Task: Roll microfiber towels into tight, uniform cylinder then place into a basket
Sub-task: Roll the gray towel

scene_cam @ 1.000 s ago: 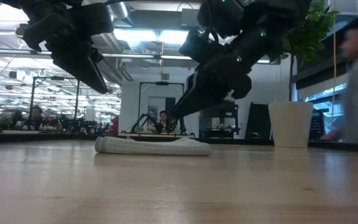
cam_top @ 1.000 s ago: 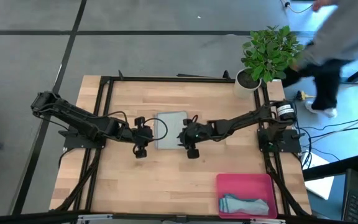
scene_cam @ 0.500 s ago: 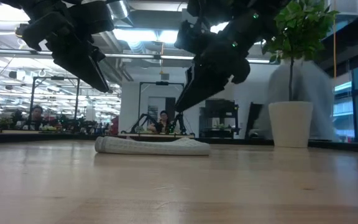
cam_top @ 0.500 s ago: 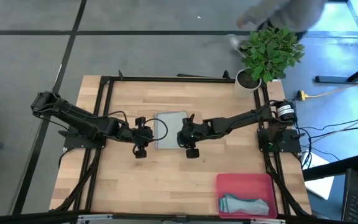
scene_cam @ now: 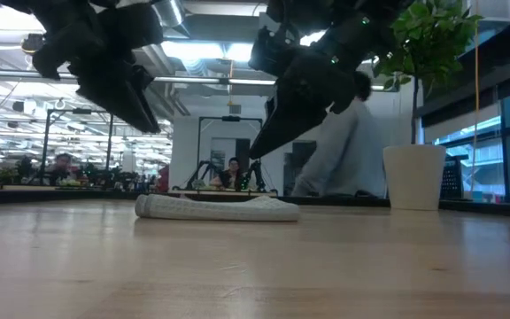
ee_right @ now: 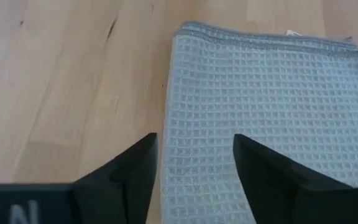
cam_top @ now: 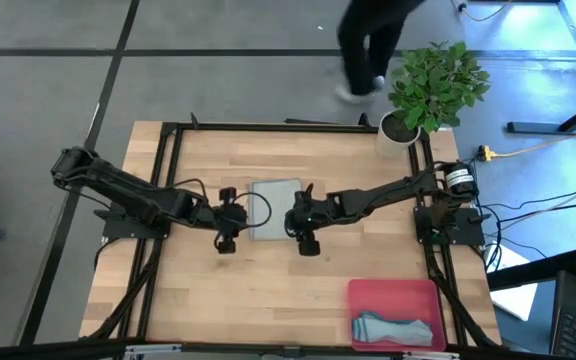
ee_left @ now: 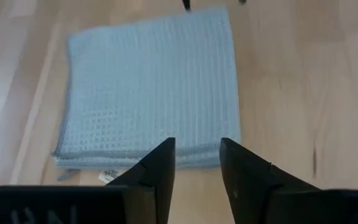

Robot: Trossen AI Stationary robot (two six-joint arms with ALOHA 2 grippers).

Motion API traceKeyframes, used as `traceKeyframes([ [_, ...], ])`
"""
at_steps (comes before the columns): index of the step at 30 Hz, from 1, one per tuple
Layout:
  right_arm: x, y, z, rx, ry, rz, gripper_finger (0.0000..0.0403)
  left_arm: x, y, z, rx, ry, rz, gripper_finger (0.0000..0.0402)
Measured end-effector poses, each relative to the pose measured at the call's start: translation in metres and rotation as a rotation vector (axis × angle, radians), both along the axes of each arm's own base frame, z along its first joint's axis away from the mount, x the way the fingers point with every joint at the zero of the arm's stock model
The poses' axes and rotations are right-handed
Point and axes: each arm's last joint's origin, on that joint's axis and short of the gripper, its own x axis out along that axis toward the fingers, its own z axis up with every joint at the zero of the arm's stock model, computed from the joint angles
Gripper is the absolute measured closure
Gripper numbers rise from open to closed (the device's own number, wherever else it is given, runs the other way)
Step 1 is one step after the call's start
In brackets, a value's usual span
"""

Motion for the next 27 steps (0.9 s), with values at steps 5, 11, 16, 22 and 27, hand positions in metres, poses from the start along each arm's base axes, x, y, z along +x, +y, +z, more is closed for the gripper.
traceKeyframes([
  [5,-0.006,0.008,-0.008,-0.029,0.026,0.054,0.0183,0.009,-0.005,-0.015,0.027,0.064,-0.069,0.0285],
  [11,-0.012,0.016,-0.019,-0.055,0.012,0.111,0.0183,0.022,-0.012,-0.040,0.087,0.133,-0.161,0.0286],
  [16,-0.020,0.016,-0.032,-0.072,0.012,0.130,0.0183,0.028,-0.016,-0.052,0.105,0.148,-0.193,0.0286],
  [22,-0.026,0.009,-0.044,-0.071,-0.045,0.116,0.0182,0.030,-0.017,-0.053,0.104,0.140,-0.192,0.0286],
  [27,-0.035,0.002,-0.056,-0.089,-0.064,0.114,0.0182,0.031,-0.018,-0.053,0.072,0.139,-0.213,0.0286],
])
